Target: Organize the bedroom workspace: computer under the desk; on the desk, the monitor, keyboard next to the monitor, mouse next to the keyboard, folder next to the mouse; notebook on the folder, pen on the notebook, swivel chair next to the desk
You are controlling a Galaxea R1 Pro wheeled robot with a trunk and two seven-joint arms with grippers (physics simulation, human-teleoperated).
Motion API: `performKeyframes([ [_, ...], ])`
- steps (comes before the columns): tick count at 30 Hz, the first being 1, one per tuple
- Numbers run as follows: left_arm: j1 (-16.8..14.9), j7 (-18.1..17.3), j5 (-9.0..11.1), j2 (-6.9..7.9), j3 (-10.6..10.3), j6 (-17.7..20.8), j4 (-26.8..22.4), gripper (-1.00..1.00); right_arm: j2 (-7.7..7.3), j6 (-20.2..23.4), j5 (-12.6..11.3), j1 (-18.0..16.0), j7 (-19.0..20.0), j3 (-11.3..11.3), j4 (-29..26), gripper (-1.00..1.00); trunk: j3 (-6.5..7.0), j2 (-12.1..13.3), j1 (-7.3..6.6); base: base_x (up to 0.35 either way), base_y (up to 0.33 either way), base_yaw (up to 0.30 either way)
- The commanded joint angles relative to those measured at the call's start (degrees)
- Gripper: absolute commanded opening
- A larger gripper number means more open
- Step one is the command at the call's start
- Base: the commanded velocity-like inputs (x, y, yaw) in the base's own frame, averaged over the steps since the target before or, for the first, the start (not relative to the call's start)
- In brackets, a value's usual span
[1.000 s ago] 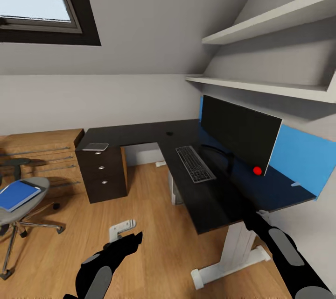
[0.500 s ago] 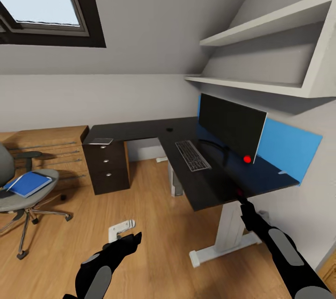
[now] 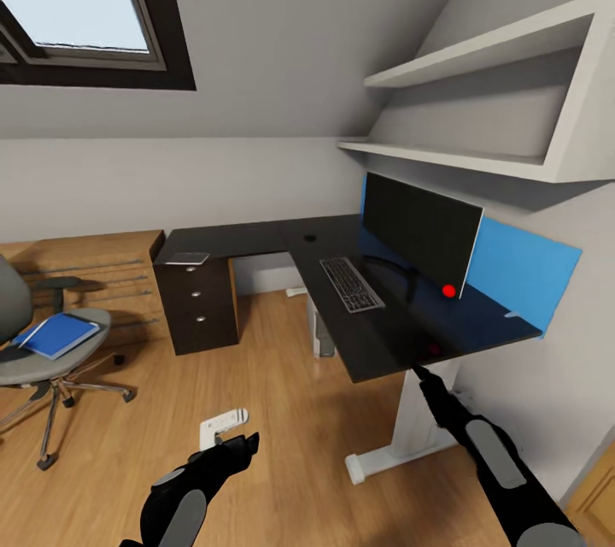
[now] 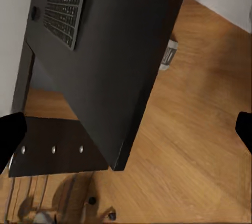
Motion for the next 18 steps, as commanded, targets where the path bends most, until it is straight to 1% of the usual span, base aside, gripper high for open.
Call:
performKeyframes([
  [1,-0.04,0.60,0.59,0.02,-0.03,0.07,-0.02,1.00,0.47,-0.19,0.80,-0.02,-0.44,-0.03,-0.08,1.00,0.12,0.37,-0.22,-0.001,0.000,0.000],
  [2,-0.04,0.61,0.59,0.03,-0.01,0.06,0.01,1.00,0.95,-0.77,2.03,-0.02,-0.47,0.00,-0.06,1.00,0.30,0.77,-0.44,-0.001,0.000,0.000],
  [3,-0.04,0.63,0.56,0.04,0.01,0.03,0.07,1.00,1.98,-2.31,4.61,-0.02,-0.50,0.02,-0.09,1.00,0.47,1.17,-0.66,0.000,0.000,0.000],
  [4,-0.04,0.64,0.54,0.05,0.00,0.00,0.08,1.00,2.55,-3.23,5.94,-0.02,-0.49,0.01,-0.15,1.00,0.65,1.57,-0.88,0.000,0.000,0.000],
  [5,-0.04,0.72,0.50,0.06,-0.01,-0.23,0.13,1.00,3.68,-5.17,8.65,0.01,-0.49,-0.05,-0.26,1.00,0.83,1.98,-1.10,0.000,0.000,0.000],
  [7,-0.04,0.99,0.47,0.06,-0.05,-0.70,0.32,1.00,4.76,-6.97,11.42,0.14,-0.45,-0.08,-0.28,1.00,1.19,2.78,-1.54,0.000,0.000,0.000],
  [8,-0.04,1.42,0.54,0.07,-0.11,-1.42,0.73,1.00,5.63,-8.43,14.26,0.67,-0.43,-0.11,-0.23,1.00,1.37,3.18,-1.76,0.000,0.000,0.000],
  [9,-0.04,1.65,0.54,0.07,-0.13,-1.85,1.09,1.00,5.98,-9.03,15.70,1.18,-0.42,-0.12,-0.20,1.00,1.55,3.58,-1.98,0.000,0.000,0.000],
  [10,-0.04,2.11,0.50,0.07,-0.18,-2.80,2.08,1.00,6.50,-10.00,18.68,2.65,-0.37,-0.13,-0.18,1.00,1.73,3.98,-2.20,0.000,0.000,0.000],
  [11,-0.04,2.29,0.46,0.09,-0.22,-3.34,2.61,1.00,6.69,-10.42,20.23,3.55,-0.36,-0.13,-0.23,1.00,1.91,4.38,-2.42,0.000,0.000,0.000],
  [12,-0.03,2.54,0.25,0.11,-0.31,-4.63,3.57,1.00,6.93,-11.18,23.40,5.49,-0.29,-0.14,-0.39,1.00,2.09,4.78,-2.64,0.000,0.000,0.000],
  [13,0.02,2.63,0.10,0.12,-0.34,-5.38,3.97,1.00,7.01,-11.58,24.96,6.46,-0.25,-0.14,-0.47,1.00,2.27,5.18,-2.86,0.000,0.000,0.000],
  [14,0.42,2.69,-0.33,0.15,-0.41,-7.11,4.59,1.00,7.17,-12.56,28.06,8.18,-0.24,-0.13,-0.53,1.00,2.45,5.59,-3.08,0.000,0.000,0.000],
  [15,0.86,2.71,-0.64,0.17,-0.44,-8.05,4.82,1.00,7.24,-13.16,29.61,8.95,-0.23,-0.11,-0.49,1.00,2.63,5.99,-3.30,0.000,0.000,0.000],
  [16,1.45,2.71,-1.01,0.21,-0.46,-9.03,4.99,1.00,7.32,-13.84,31.19,9.67,-0.23,-0.10,-0.43,1.00,2.81,6.39,-3.52,0.000,0.000,0.000],
  [17,2.95,2.68,-2.01,0.35,-0.52,-11.01,5.25,1.00,7.54,-15.42,34.45,11.06,-0.22,-0.04,-0.24,1.00,2.99,6.79,-3.74,0.000,0.000,0.000],
  [18,3.77,2.67,-2.64,0.47,-0.58,-11.96,5.34,1.00,7.71,-16.31,36.10,11.78,-0.24,0.01,-0.06,1.00,3.17,7.19,-3.96,0.000,0.000,0.000],
])
